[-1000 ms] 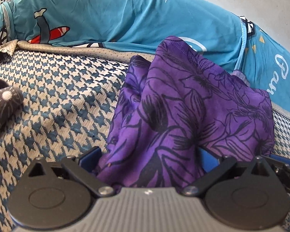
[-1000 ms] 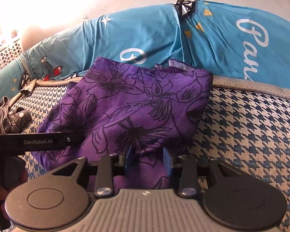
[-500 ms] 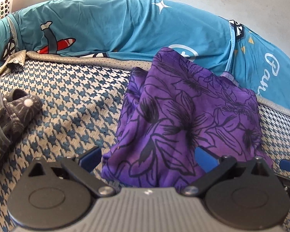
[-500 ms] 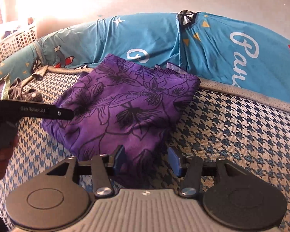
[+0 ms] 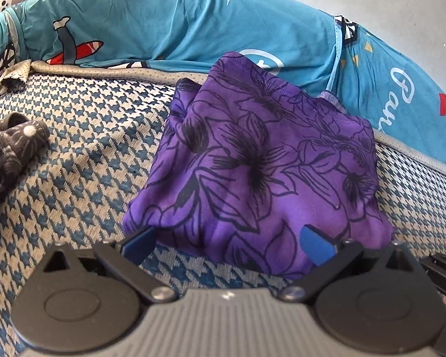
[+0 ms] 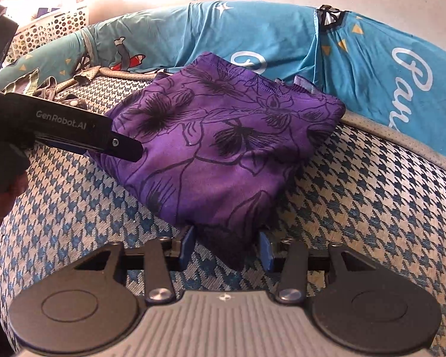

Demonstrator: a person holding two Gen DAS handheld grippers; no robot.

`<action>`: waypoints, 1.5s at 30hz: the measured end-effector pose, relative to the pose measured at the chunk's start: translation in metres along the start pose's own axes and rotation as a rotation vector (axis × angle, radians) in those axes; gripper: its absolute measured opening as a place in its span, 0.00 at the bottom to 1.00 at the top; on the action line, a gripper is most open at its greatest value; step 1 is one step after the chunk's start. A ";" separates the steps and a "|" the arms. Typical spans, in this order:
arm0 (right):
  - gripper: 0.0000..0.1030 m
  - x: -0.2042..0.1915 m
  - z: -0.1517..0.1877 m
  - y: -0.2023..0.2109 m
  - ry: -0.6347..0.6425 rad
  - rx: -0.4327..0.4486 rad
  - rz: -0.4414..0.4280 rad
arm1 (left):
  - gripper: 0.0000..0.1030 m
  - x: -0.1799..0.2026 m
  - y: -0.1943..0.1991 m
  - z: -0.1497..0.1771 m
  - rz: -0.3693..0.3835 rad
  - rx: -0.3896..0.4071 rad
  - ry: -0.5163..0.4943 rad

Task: Fold clothes

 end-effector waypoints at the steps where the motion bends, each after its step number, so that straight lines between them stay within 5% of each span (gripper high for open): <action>1: 0.28 -0.001 0.000 -0.002 -0.003 0.004 -0.001 | 1.00 -0.002 0.000 0.000 0.007 -0.003 0.011; 4: 0.18 -0.001 -0.001 -0.003 -0.015 0.017 0.006 | 1.00 -0.006 0.001 -0.002 0.025 -0.005 0.042; 17: 0.13 -0.019 -0.008 0.033 -0.017 0.110 -0.019 | 1.00 -0.027 0.019 0.003 0.027 0.033 0.105; 34: 0.03 -0.105 0.050 0.111 -0.050 0.154 -0.064 | 1.00 -0.045 0.073 0.072 0.039 0.077 0.158; 45: 0.07 -0.046 0.039 0.110 -0.240 0.125 -0.044 | 1.00 -0.054 0.062 0.056 0.063 0.104 0.255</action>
Point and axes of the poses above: each gripper's, at about its wrist camera, not at the fingertips, and y roughly against the way its jaws point, x to its right, z to its underside, the point moved 7 cm from there along -y, roughly the way its jaws point, and after that the axes turned 7 degrees about y, right-handed, at the moved point
